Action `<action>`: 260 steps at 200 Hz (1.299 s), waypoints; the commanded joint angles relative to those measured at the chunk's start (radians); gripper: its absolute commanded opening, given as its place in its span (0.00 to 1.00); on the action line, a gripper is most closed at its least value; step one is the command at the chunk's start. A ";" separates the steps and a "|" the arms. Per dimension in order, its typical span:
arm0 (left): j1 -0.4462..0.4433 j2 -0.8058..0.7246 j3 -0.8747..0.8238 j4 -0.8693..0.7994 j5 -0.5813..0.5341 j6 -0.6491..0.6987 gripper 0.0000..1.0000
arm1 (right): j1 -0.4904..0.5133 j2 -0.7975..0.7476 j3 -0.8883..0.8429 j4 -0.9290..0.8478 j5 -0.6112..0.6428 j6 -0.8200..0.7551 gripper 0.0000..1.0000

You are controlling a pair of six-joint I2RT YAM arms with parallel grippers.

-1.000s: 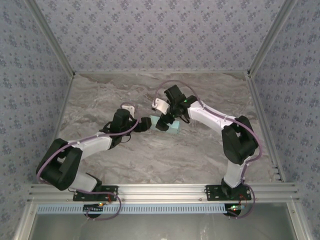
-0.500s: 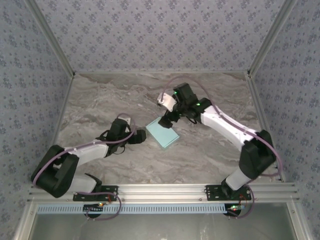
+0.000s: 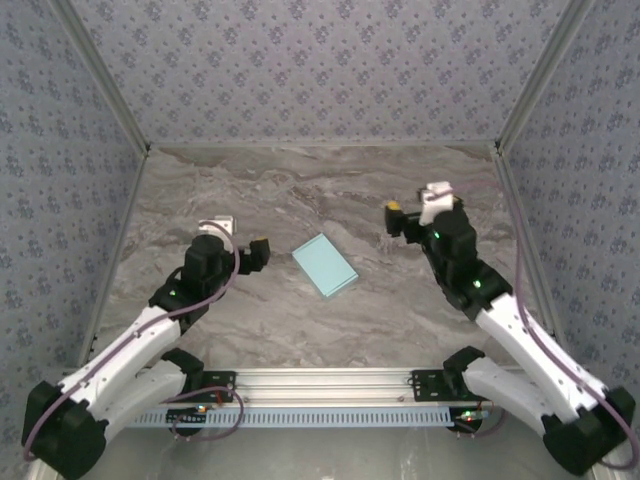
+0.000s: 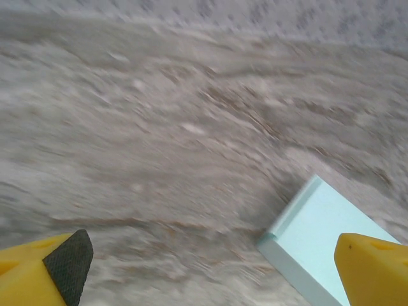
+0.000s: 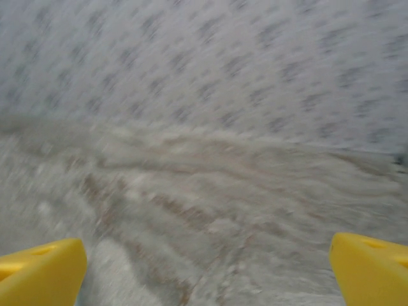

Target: Fold the paper box

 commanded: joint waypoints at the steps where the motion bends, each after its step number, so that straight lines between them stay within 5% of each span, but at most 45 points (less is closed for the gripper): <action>1: 0.002 -0.043 -0.004 -0.021 -0.224 0.110 0.99 | -0.040 -0.099 -0.134 0.095 0.225 0.105 1.00; 31: 0.013 -0.038 -0.096 0.154 -0.338 0.389 0.99 | -0.172 -0.052 -0.263 0.144 0.204 0.085 1.00; 49: 0.080 -0.003 -0.189 0.311 -0.237 0.585 0.99 | -0.245 0.122 -0.325 0.243 0.175 0.004 1.00; 84: 0.364 0.164 -0.221 0.477 0.195 0.460 0.99 | -0.307 0.436 -0.390 0.560 0.156 -0.065 1.00; 120: 0.493 0.411 -0.237 0.755 0.268 0.384 0.99 | -0.374 0.598 -0.379 0.841 -0.059 -0.208 1.00; 149: 0.505 0.545 -0.175 0.811 0.293 0.402 0.99 | -0.518 0.717 -0.432 1.016 -0.247 -0.100 1.00; 170: 0.563 0.725 -0.156 0.974 0.358 0.345 0.99 | -0.505 0.715 -0.420 0.975 -0.181 -0.092 1.00; 200: 0.578 0.703 -0.112 0.847 0.286 0.305 0.99 | -0.518 0.701 -0.400 0.918 -0.163 -0.062 1.00; 260: 0.565 0.705 -0.117 0.860 0.259 0.310 0.99 | -0.509 0.704 -0.404 0.935 -0.152 -0.071 1.00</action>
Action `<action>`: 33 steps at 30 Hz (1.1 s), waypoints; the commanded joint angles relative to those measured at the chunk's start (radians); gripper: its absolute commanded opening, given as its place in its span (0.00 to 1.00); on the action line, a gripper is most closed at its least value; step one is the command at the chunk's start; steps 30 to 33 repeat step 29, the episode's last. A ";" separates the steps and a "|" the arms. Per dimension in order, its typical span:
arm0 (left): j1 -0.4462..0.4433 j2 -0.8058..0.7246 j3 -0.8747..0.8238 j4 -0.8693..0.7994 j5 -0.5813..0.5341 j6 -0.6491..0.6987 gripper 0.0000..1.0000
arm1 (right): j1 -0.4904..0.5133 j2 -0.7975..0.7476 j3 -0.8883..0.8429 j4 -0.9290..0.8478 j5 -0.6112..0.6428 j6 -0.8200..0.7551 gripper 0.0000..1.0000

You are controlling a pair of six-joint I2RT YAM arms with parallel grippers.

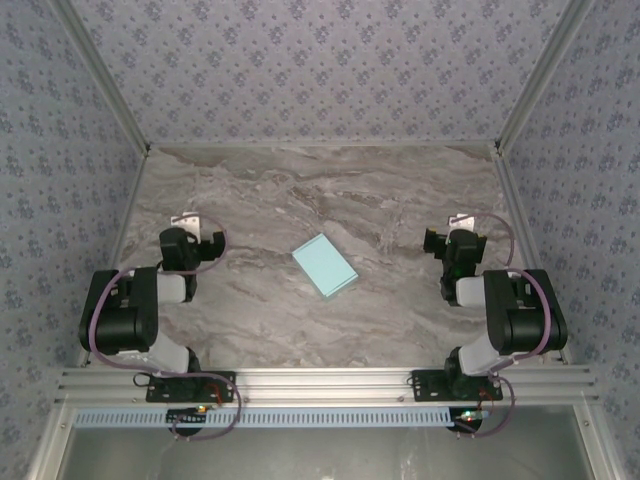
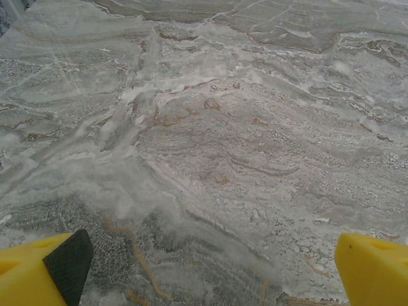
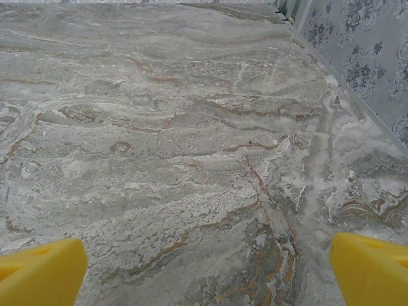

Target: Fold the paper box

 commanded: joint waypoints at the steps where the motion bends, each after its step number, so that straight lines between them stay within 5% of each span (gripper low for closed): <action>1: -0.006 -0.006 0.021 0.024 -0.021 -0.013 0.99 | 0.002 -0.002 0.007 0.032 0.001 0.013 1.00; 15: -0.013 -0.006 0.021 0.025 -0.036 -0.008 0.99 | -0.001 -0.002 0.008 0.030 -0.005 0.014 1.00; 20: -0.014 -0.006 0.021 0.024 -0.036 -0.009 0.99 | -0.026 -0.002 0.031 -0.016 -0.164 -0.015 1.00; 33: -0.012 -0.007 0.021 0.026 -0.034 -0.010 0.99 | -0.025 -0.004 0.027 -0.011 -0.167 -0.018 1.00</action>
